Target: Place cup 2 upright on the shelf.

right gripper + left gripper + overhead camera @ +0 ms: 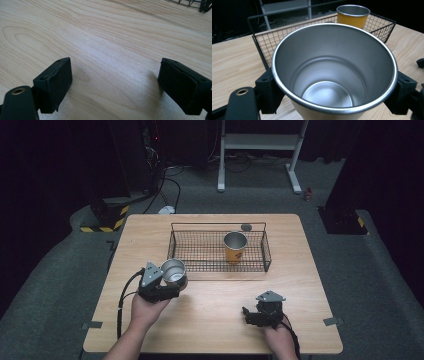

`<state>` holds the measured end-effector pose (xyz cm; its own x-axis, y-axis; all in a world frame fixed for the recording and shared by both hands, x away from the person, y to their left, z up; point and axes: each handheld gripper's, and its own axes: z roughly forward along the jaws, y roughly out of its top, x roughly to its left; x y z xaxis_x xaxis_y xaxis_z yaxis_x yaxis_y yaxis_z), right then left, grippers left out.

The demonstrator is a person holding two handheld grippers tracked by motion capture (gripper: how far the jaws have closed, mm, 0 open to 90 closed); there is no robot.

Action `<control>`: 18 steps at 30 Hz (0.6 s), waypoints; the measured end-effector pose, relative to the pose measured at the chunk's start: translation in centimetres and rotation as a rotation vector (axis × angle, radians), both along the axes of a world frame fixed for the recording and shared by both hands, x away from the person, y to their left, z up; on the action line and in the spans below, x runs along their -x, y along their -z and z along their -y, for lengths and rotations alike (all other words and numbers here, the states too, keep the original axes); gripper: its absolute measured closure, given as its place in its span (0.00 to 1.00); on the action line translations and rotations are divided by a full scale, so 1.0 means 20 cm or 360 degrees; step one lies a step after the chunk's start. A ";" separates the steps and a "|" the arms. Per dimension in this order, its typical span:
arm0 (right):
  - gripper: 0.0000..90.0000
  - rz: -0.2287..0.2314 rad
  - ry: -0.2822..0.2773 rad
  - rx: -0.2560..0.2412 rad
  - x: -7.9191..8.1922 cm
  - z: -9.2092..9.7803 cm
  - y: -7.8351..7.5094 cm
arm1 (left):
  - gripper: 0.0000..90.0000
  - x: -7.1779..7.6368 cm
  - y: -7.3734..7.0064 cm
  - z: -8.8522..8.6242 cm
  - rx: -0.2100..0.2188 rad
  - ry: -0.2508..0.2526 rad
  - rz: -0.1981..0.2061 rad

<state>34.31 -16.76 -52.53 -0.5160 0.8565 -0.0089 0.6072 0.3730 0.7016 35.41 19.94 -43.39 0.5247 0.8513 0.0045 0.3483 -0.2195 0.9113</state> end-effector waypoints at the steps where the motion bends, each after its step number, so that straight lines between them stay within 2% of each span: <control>1: 0.14 0.0000 0.0000 0.0000 0.00 0.00 0.00 | 0.21 -0.01 -0.01 0.01 -0.0001 0.0002 0.0002; 11: 0.13 0.0003 -0.0003 0.0003 0.00 0.00 0.00 | 0.21 -0.05 -0.06 0.03 0.0006 -0.0005 0.0027; 18: 0.13 0.0002 -0.0002 0.0004 0.00 0.00 0.00 | 0.21 -0.10 -0.07 0.05 0.0012 -0.0008 0.0017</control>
<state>34.32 -16.77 -52.53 -0.5172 0.8558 -0.0114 0.6058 0.3755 0.7015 37.36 18.95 -41.90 0.5201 0.8541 0.0036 0.3400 -0.2109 0.9165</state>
